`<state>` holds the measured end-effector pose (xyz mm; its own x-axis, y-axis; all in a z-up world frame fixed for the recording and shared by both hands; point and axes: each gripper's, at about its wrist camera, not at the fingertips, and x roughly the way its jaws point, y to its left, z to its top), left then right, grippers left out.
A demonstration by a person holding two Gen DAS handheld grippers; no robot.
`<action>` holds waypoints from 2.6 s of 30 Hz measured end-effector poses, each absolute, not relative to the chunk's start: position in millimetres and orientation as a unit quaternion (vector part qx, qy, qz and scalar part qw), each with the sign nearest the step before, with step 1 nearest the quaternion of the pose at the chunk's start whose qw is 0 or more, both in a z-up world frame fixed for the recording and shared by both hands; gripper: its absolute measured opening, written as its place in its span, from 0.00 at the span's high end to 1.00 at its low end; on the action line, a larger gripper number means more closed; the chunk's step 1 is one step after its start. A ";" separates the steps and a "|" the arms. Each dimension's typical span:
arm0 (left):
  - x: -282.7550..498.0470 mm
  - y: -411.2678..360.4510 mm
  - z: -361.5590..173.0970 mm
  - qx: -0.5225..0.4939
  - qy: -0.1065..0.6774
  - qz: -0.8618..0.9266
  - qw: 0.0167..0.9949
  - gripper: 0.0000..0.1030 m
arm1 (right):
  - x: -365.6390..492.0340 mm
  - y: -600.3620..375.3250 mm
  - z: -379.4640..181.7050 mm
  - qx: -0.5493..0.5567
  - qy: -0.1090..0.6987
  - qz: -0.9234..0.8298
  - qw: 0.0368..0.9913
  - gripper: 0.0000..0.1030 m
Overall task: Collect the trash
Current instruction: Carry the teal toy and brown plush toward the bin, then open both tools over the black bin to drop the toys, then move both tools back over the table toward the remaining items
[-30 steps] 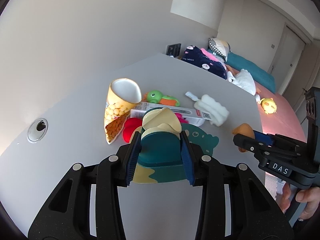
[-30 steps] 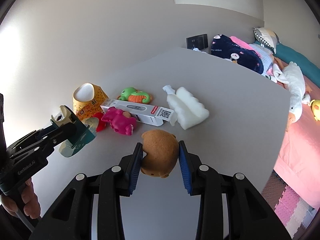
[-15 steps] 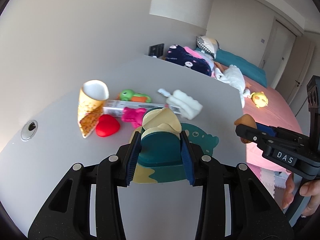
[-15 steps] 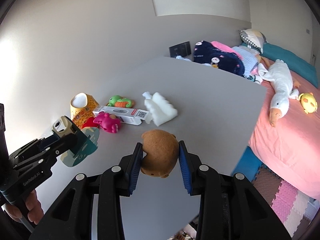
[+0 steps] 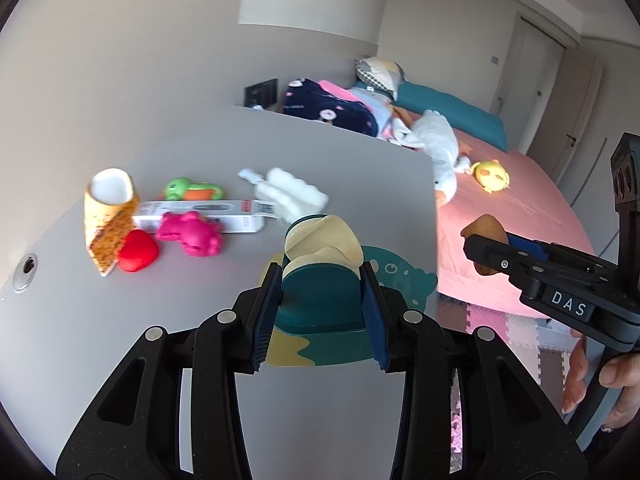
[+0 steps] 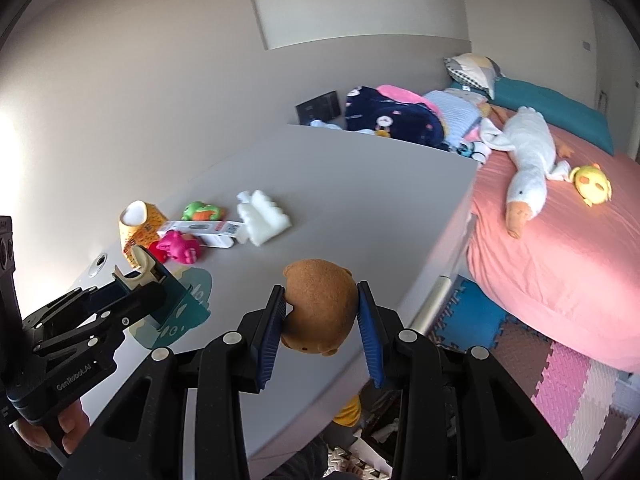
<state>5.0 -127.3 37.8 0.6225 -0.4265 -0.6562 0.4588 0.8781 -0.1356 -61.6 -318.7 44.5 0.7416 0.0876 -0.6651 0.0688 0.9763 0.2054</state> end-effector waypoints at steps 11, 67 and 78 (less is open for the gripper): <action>-6.0 -181.3 34.0 0.044 0.370 -0.290 0.881 0.62 | -90.2 -370.6 41.2 0.134 0.354 -0.041 0.924 0.63; -31.4 -323.3 -1.6 0.157 0.394 -0.391 0.817 0.12 | -146.3 -495.2 8.2 0.179 0.369 -0.211 0.887 0.31; -4.6 -271.2 6.9 0.136 0.392 -0.347 0.841 0.09 | -107.9 -445.2 15.8 0.159 0.367 -0.159 0.903 0.28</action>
